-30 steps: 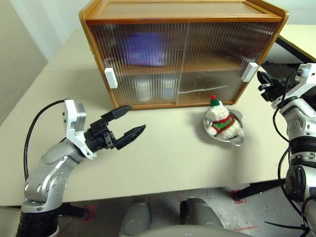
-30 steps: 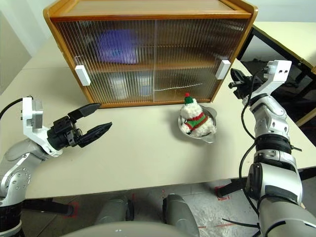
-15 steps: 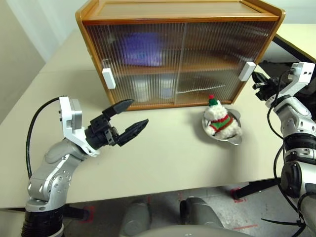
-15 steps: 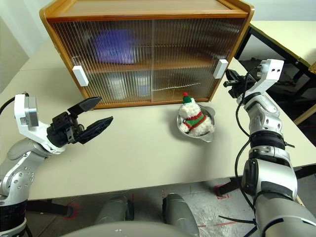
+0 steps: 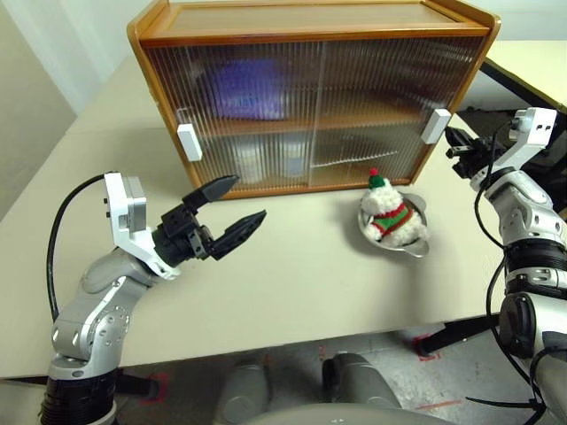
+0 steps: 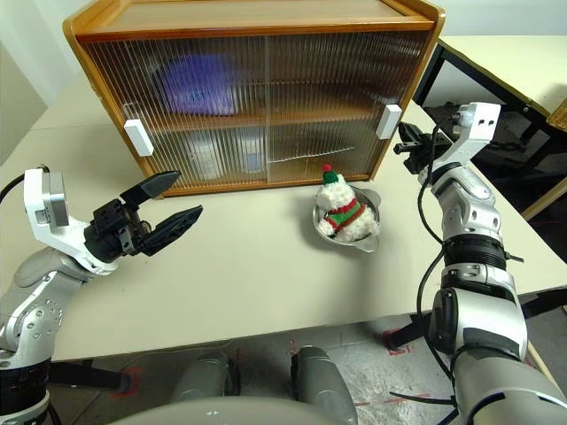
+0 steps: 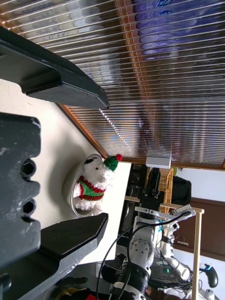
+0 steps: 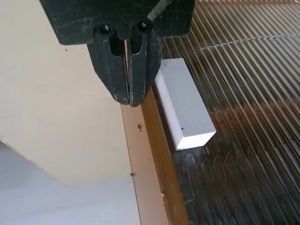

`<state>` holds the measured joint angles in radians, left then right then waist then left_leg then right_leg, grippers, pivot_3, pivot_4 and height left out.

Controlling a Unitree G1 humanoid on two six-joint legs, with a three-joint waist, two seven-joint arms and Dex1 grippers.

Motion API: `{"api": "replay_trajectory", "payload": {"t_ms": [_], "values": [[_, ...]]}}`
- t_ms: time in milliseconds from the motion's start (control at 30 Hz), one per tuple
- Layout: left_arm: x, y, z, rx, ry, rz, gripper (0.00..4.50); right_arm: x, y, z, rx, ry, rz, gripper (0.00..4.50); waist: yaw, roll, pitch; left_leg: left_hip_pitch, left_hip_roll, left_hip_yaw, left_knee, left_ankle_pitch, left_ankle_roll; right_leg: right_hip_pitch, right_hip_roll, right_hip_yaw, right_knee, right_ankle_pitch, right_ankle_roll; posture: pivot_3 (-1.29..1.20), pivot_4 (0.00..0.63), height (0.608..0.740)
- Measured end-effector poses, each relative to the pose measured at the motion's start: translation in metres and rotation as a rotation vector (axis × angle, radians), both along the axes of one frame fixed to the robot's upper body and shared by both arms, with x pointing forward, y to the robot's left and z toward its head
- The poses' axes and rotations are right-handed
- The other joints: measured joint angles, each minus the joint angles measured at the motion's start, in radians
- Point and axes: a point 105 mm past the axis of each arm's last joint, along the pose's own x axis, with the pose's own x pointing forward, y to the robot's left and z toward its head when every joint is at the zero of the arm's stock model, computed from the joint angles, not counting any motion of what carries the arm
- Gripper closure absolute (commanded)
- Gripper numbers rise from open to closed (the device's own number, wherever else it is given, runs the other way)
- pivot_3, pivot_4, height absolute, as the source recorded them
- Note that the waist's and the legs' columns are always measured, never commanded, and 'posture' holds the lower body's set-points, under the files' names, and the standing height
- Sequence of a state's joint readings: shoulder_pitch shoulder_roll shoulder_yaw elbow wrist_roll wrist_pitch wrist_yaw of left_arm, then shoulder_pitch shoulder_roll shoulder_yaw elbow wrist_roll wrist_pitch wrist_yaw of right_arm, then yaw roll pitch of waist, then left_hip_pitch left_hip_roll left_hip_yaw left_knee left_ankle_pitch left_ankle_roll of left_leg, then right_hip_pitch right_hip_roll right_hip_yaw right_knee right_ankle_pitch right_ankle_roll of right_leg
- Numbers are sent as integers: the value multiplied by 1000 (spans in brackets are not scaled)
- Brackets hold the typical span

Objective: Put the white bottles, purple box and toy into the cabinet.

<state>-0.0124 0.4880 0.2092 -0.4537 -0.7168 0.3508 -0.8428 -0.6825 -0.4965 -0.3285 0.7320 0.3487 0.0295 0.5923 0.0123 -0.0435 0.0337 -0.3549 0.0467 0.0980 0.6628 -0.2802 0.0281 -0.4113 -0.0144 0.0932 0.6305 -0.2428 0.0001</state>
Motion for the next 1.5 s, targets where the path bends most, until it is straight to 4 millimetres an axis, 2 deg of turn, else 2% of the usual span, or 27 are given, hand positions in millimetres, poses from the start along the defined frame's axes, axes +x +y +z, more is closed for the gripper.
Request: {"api": "replay_trajectory", "payload": {"t_ms": [200, 300, 700, 1100, 1367, 1500], "values": [[2, 1, 0, 0, -2, 6, 0, -8, 1, -7, -10, 23, -3, 4479, 3, 0, 0, 0, 0, 0, 0, 0, 0, 0, 0, 0, 0, 0, 0, 210, 0, 740], [4, 2, -2, -3, 8, 15, 0, -9, 8, -10, 1, 29, 14, 4479, 4, 0, 0, 0, 0, 0, 0, 0, 0, 0, 0, 0, 0, 0, 0, 210, 0, 740], [6, 2, -4, -7, 6, 18, 0, -6, 20, -6, 6, 20, 52, 4479, 7, 0, 0, 0, -1, -1, 1, 0, 0, 0, -1, 0, 0, 0, 1, 223, 0, 740], [5, 2, -3, -16, -12, 17, 0, -2, 64, -11, 46, 23, 191, 4479, 9, 1, 0, 0, -1, -1, 1, 0, 0, 0, -1, 0, 0, 0, 1, 233, 0, 740], [6, 1, -3, -48, -12, 30, 0, -2, 83, -11, 60, 20, 244, 4479, 10, 1, 0, 0, -1, -1, 1, 0, 0, 0, -1, -1, 0, 0, 1, 237, 0, 740], [6, -1, -3, -49, -10, 27, 0, 0, 102, -9, 69, 13, 301, 4479, 8, 1, 0, 0, -1, -1, 1, 0, 0, 0, -1, -1, 2, 0, 1, 245, 0, 740]]}}
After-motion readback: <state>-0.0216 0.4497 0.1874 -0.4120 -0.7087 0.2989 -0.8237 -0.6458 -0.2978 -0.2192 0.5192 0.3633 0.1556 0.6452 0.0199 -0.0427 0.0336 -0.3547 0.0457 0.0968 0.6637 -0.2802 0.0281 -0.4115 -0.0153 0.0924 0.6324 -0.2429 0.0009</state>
